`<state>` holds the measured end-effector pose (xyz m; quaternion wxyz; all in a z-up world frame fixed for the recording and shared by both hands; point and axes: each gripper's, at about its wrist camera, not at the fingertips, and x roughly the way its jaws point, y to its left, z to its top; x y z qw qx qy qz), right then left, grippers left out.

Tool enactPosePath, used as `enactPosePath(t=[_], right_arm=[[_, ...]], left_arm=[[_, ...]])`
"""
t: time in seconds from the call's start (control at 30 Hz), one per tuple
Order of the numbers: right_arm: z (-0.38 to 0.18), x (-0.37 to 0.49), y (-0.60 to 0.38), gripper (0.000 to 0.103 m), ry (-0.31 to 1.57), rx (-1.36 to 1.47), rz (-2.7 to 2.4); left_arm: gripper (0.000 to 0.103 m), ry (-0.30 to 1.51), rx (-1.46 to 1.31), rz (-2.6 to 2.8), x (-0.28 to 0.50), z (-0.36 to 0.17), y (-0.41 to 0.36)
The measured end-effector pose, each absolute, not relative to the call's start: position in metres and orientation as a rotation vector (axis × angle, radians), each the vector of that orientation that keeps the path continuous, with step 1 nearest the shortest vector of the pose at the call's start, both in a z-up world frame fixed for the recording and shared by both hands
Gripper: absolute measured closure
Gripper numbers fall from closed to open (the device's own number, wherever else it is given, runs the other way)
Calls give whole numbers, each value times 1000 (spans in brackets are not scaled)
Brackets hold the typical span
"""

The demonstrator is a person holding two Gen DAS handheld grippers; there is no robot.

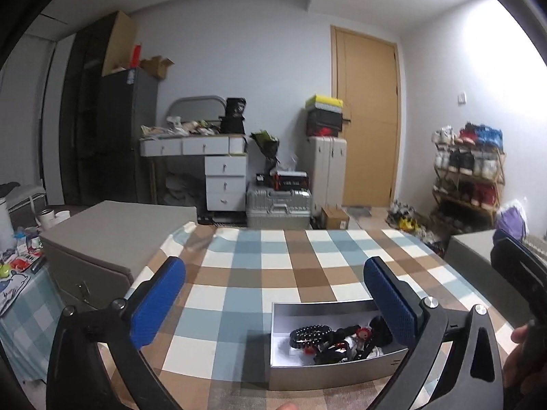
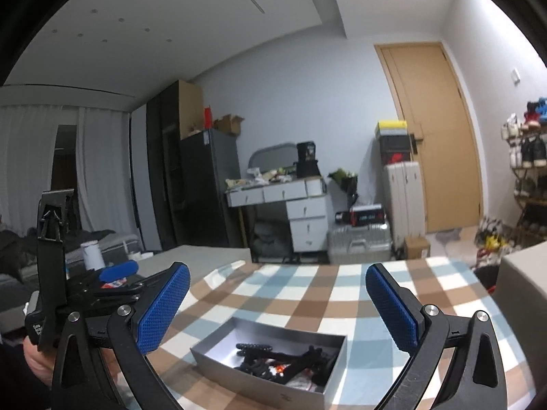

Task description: Organize jewelry

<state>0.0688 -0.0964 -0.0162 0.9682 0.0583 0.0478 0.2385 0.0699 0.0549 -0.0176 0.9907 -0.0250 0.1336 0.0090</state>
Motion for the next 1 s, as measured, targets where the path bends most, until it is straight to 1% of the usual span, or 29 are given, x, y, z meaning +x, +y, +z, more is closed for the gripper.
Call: enactPosePath(t=[0.13, 0.23, 0.53, 0.63, 0.8, 1.0], right_arm=[[-22, 55, -95, 0, 55, 83, 462], [-28, 48, -94, 0, 28, 52, 440], [-51, 48, -89, 0, 57, -8, 389], [-64, 52, -87, 0, 106, -48, 355], [-66, 60, -84, 0, 163, -59, 339], [-77, 80, -80, 0, 284, -68, 364]], left_arm=[[1, 219, -62, 48, 61, -24, 62], [1, 216, -64, 58, 59, -31, 61], [1, 237, -26, 76, 62, -51, 58], [1, 256, -11, 73, 64, -58, 56], [1, 272, 33, 72, 65, -65, 47], [1, 338, -8, 43, 70, -66, 52]])
